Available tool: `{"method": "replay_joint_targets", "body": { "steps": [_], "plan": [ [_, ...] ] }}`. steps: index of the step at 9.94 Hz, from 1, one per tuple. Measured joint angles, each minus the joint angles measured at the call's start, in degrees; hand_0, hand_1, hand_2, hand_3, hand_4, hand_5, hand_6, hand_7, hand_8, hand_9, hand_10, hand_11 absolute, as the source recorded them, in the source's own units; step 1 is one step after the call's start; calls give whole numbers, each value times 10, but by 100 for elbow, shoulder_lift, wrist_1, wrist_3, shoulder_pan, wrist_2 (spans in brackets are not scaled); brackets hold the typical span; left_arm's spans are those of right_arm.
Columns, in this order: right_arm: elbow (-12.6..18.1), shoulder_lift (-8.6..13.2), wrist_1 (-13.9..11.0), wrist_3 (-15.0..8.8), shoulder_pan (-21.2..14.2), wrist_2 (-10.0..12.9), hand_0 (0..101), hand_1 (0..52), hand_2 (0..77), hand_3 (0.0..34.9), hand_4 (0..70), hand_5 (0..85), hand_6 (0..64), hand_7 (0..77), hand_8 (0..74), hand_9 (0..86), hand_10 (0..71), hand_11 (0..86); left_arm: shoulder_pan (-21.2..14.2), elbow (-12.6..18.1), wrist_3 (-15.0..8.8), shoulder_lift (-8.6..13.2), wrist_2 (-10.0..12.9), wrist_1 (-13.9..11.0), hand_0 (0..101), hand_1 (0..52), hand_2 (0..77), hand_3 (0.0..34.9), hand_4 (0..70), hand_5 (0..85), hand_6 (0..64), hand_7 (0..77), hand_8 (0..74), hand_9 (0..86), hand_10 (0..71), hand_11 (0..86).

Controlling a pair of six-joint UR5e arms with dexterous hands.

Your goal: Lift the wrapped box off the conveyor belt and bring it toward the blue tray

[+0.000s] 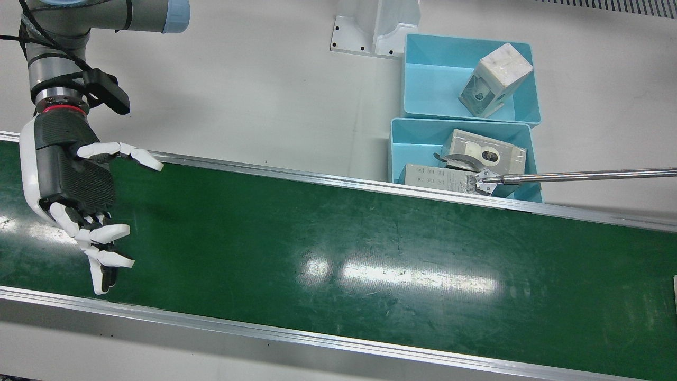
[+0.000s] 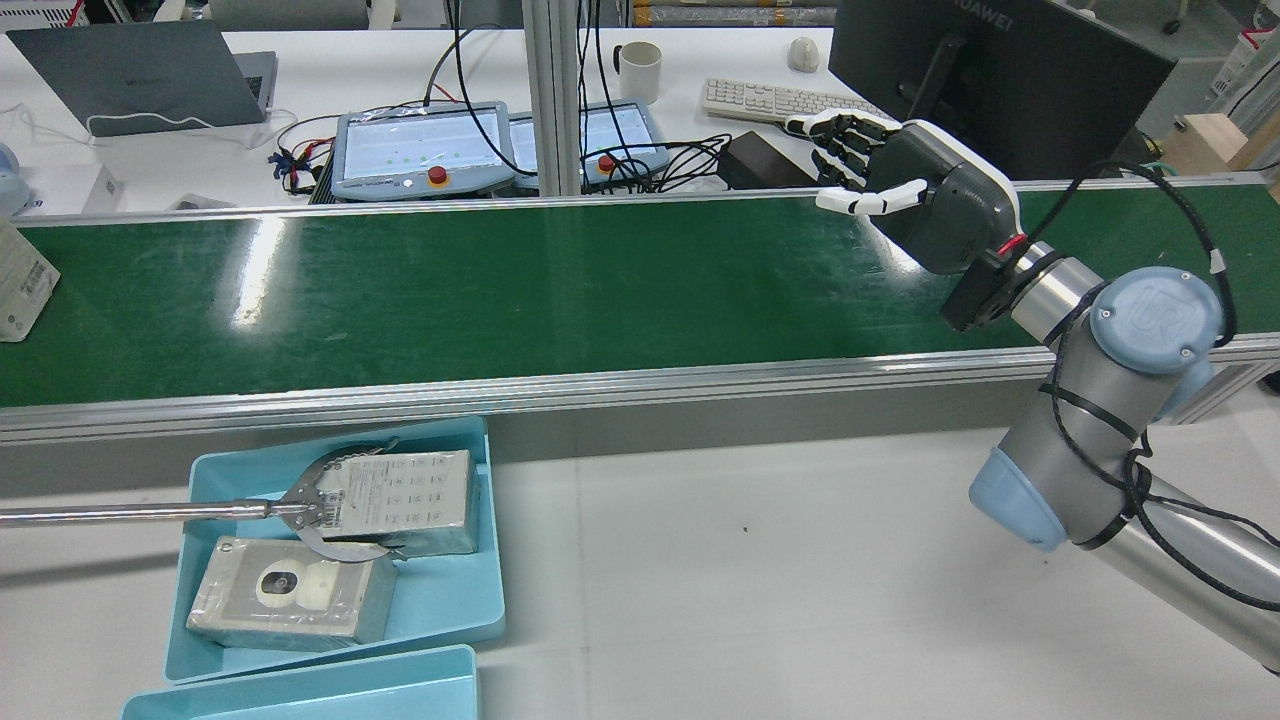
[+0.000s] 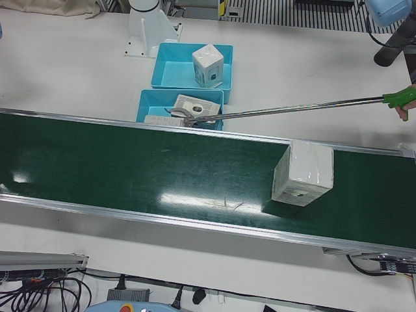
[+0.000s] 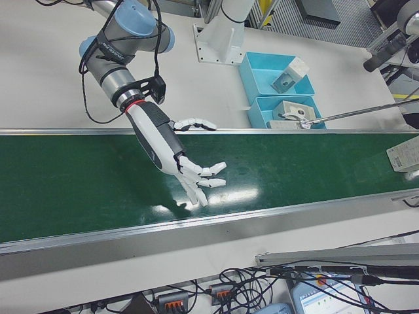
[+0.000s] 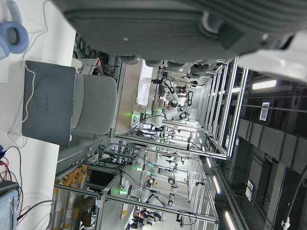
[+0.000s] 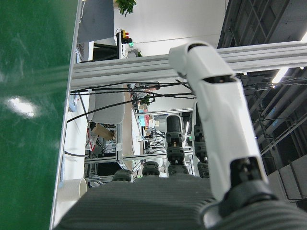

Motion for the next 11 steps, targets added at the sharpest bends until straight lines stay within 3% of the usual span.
{"method": "replay_joint_targets", "body": {
  "steps": [1,2,3,4,5,6,7,8,9,10,11],
  "plan": [
    [-1,-1,-1,3,4,0,537,256,273,60,229,344,44,218,16,38,0,16,0,0,0,0,0,0,0,0,11,0,0,11,0,5,5,0,0,0],
    [-2,-1,-1,9,7,0,556,262,371,33,262,442,71,229,22,38,0,16,0,0,0,0,0,0,0,0,11,0,0,11,0,5,5,0,0,0],
    [-1,-1,-1,16,8,0,559,262,349,0,284,654,87,245,22,38,0,16,0,0,0,0,0,0,0,0,11,0,0,11,0,5,5,0,0,0],
    [1,-1,-1,22,9,0,559,262,349,0,284,654,87,245,22,38,0,16,0,0,0,0,0,0,0,0,11,0,0,11,0,5,5,0,0,0],
    [3,-1,-1,27,10,0,558,278,344,8,213,616,71,251,22,33,0,16,0,0,0,0,0,0,0,0,11,0,0,11,0,5,5,0,0,5],
    [2,-1,-1,32,6,0,573,278,365,43,224,513,71,245,22,38,0,16,0,0,0,0,0,0,0,0,5,0,0,11,0,5,5,0,5,0],
    [1,-1,-1,35,1,0,573,278,365,43,224,513,71,245,22,38,0,16,0,0,0,0,0,0,0,0,11,0,0,11,0,5,5,0,0,0],
    [1,1,-1,36,-3,0,578,278,365,5,333,496,93,262,22,38,0,16,0,0,0,0,0,0,0,0,11,0,0,11,0,5,5,0,0,0],
    [2,6,-1,37,-8,0,579,295,371,5,278,556,104,273,22,33,0,16,0,0,0,0,0,0,0,0,11,0,0,11,0,5,5,0,5,0],
    [3,13,-1,37,-11,0,579,295,371,5,278,556,104,273,22,33,0,16,0,0,0,0,0,0,0,0,11,0,0,11,0,5,5,0,5,0],
    [2,27,-3,35,-16,0,632,344,398,5,245,524,109,273,22,54,0,16,0,0,0,0,0,0,0,0,11,0,0,11,0,5,5,0,5,0]
  ]
}}
